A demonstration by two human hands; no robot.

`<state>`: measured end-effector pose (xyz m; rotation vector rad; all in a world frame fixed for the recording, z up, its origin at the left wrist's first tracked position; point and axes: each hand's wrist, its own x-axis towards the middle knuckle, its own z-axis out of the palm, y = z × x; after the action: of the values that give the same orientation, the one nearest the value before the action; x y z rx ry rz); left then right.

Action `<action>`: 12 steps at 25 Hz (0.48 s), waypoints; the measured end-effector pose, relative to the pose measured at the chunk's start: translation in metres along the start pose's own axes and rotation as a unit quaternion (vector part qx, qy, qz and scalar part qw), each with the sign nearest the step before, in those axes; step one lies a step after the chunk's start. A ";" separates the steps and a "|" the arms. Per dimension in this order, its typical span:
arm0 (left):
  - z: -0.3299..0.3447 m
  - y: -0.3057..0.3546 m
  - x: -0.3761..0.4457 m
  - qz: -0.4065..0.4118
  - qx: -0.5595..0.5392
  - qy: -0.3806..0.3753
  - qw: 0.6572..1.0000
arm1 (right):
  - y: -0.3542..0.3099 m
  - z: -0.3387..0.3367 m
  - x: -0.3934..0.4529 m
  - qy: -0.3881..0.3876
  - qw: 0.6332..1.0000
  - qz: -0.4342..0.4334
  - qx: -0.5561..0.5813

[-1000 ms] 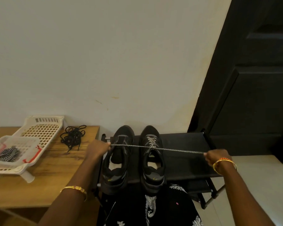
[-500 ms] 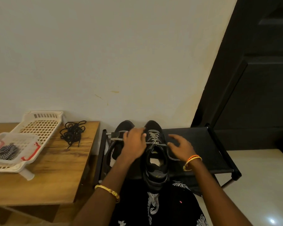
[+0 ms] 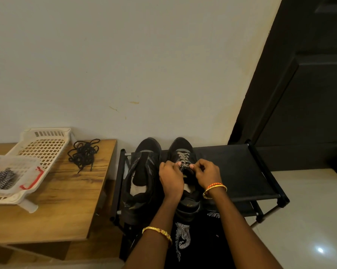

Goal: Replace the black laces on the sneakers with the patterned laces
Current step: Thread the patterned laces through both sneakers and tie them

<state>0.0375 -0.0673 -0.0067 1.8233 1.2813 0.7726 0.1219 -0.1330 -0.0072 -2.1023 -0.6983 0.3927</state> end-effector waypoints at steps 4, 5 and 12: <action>-0.005 -0.007 0.007 -0.011 0.012 -0.058 0.998 | 0.000 -0.008 -0.003 -0.028 0.993 0.071 0.090; -0.008 -0.010 0.009 -0.015 -0.006 -0.084 0.996 | -0.002 -0.013 -0.005 -0.039 0.986 0.091 0.136; -0.014 0.008 0.019 -0.080 -0.343 -0.152 0.923 | -0.024 -0.004 0.005 -0.021 0.878 0.093 0.469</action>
<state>0.0359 -0.0472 0.0085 1.1921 0.7995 0.6987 0.1200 -0.1214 0.0147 -1.2235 -0.2244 0.7143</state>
